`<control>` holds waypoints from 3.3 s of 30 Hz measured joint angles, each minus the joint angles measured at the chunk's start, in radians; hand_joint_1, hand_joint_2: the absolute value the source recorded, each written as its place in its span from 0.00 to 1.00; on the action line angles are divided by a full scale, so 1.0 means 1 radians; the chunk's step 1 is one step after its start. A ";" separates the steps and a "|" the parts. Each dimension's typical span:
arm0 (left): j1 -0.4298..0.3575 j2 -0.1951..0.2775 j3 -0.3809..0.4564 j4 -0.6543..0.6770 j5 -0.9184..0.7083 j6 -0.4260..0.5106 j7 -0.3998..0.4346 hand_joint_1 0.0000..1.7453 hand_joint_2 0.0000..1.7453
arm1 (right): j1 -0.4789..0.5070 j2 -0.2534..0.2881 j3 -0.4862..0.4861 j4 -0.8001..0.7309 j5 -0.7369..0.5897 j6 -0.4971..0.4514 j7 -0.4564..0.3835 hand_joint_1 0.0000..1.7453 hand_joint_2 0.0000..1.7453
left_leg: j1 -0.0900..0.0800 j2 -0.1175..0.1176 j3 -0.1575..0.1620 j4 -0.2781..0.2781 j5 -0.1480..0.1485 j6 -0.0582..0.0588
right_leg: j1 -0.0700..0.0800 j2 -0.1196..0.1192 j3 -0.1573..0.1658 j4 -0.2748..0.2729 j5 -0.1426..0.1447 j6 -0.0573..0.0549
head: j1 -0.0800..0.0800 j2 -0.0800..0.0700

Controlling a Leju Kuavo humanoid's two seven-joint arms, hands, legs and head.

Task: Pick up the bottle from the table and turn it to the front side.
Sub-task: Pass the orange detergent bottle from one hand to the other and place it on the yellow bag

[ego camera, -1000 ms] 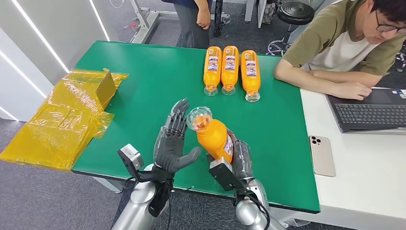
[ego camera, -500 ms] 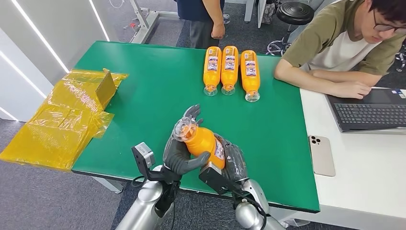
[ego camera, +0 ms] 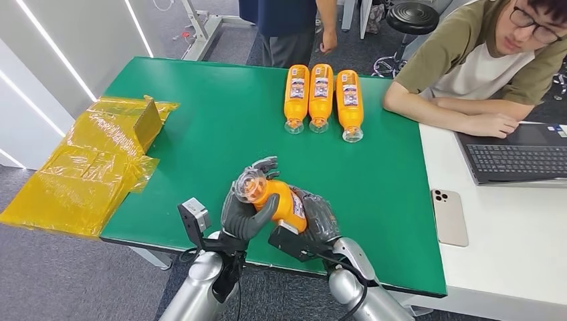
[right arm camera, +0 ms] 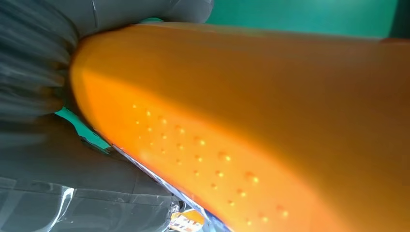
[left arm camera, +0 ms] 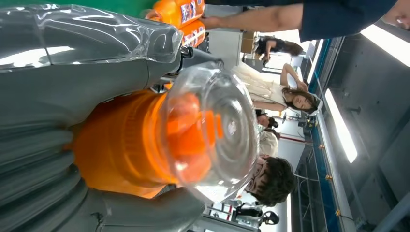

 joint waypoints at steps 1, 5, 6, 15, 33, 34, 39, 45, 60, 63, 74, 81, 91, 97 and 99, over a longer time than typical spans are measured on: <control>0.000 0.000 0.001 0.000 0.000 0.003 0.000 1.00 1.00 | -0.001 0.001 0.000 0.002 0.000 0.002 -0.001 1.00 1.00 | 0.000 0.000 0.000 0.000 0.000 0.000 | 0.000 0.000 0.000 0.000 0.000 0.000 | 0.000 0.000; 0.001 0.000 0.002 -0.001 -0.001 0.007 0.000 1.00 1.00 | -0.003 0.005 0.000 0.008 0.000 0.006 -0.003 1.00 1.00 | 0.000 0.000 0.000 0.000 0.000 0.000 | 0.000 0.000 0.000 0.000 0.000 0.000 | 0.000 0.000; 0.001 0.000 0.002 -0.002 -0.001 0.008 0.000 1.00 1.00 | -0.003 0.005 0.001 0.009 0.000 0.006 -0.004 1.00 1.00 | 0.000 0.000 0.000 0.000 0.000 0.000 | 0.000 0.000 0.000 0.000 0.000 0.000 | 0.000 0.000; 0.002 0.000 0.004 -0.018 -0.006 0.023 0.000 1.00 1.00 | -0.002 0.015 0.000 0.015 -0.011 -0.004 -0.022 0.00 1.00 | 0.000 0.000 0.000 0.000 0.000 0.000 | 0.000 0.000 0.000 0.000 0.000 0.000 | 0.000 0.000; -0.098 0.082 -0.003 -0.184 -0.458 0.578 0.076 1.00 1.00 | 0.242 0.049 0.041 -0.439 -0.457 -0.387 -0.321 0.00 1.00 | 0.000 0.000 -0.001 -0.001 0.000 0.000 | 0.000 -0.001 0.000 0.000 -0.001 0.000 | 0.000 0.000; -0.104 0.091 -0.003 -0.188 -0.476 0.588 0.085 1.00 1.00 | 0.246 0.047 0.047 -0.452 -0.466 -0.394 -0.322 0.00 1.00 | 0.000 0.000 0.000 -0.001 0.000 0.000 | 0.000 -0.001 0.000 0.001 0.000 0.000 | 0.000 0.000; -0.196 0.195 -0.003 -0.157 -0.706 0.721 0.194 1.00 1.00 | 0.257 0.027 0.080 -0.511 -0.523 -0.429 -0.327 0.00 1.00 | 0.000 0.000 0.000 0.000 0.001 -0.002 | 0.000 0.000 0.000 0.001 0.000 -0.001 | 0.000 0.000; -0.380 0.418 -0.003 0.049 -1.211 0.866 0.397 1.00 1.00 | 0.279 0.013 0.087 -0.567 -0.513 -0.431 -0.330 0.00 1.00 | 0.001 0.003 0.002 -0.001 0.002 -0.004 | 0.001 0.003 -0.001 0.004 0.001 -0.002 | 0.000 0.000; -0.517 0.566 -0.021 0.497 -1.428 0.710 0.488 1.00 1.00 | 0.340 -0.010 0.066 -0.664 -0.448 -0.432 -0.331 0.00 1.00 | 0.001 0.005 0.001 -0.001 0.002 -0.004 | 0.000 0.005 -0.002 0.003 0.001 -0.003 | 0.000 0.000; -0.515 0.566 -0.039 0.565 -1.443 0.685 0.494 1.00 1.00 | 0.344 -0.013 0.066 -0.673 -0.449 -0.432 -0.331 0.00 1.00 | 0.001 0.005 0.001 -0.001 0.003 -0.004 | 0.001 0.005 -0.003 0.003 0.001 -0.003 | 0.000 0.000; -0.516 0.566 -0.070 0.656 -1.481 0.597 0.496 1.00 1.00 | 0.347 -0.015 0.066 -0.680 -0.448 -0.432 -0.331 0.00 1.00 | 0.001 0.005 0.001 -0.001 0.002 -0.004 | 0.001 0.005 -0.003 0.003 0.001 -0.003 | 0.000 0.000; -0.491 0.548 -0.099 0.702 -1.520 0.496 0.503 1.00 1.00 | 0.348 -0.015 0.066 -0.683 -0.446 -0.432 -0.331 0.00 1.00 | 0.001 0.004 0.001 -0.001 0.002 -0.004 | 0.001 0.005 -0.003 0.003 0.001 -0.003 | 0.000 0.000; -0.465 0.512 -0.115 0.732 -1.532 0.411 0.468 1.00 1.00 | 0.346 -0.015 0.068 -0.683 -0.449 -0.432 -0.331 0.00 1.00 | 0.000 0.003 0.001 -0.001 0.002 -0.005 | 0.000 0.004 -0.002 0.003 0.001 -0.003 | 0.000 0.000; -0.464 0.492 -0.115 0.738 -1.527 0.406 0.479 0.42 1.00 | 0.344 -0.018 0.072 -0.682 -0.458 -0.432 -0.331 0.00 1.00 | 0.001 0.002 0.001 -0.001 0.002 -0.005 | 0.000 0.002 -0.001 0.003 0.001 -0.003 | 0.000 0.000; -0.463 0.487 -0.115 0.739 -1.524 0.406 0.481 0.21 1.00 | 0.343 -0.020 0.075 -0.682 -0.465 -0.432 -0.331 0.00 1.00 | 0.001 0.002 0.002 -0.001 0.002 -0.005 | 0.000 0.001 0.000 0.003 0.001 -0.003 | 0.000 0.000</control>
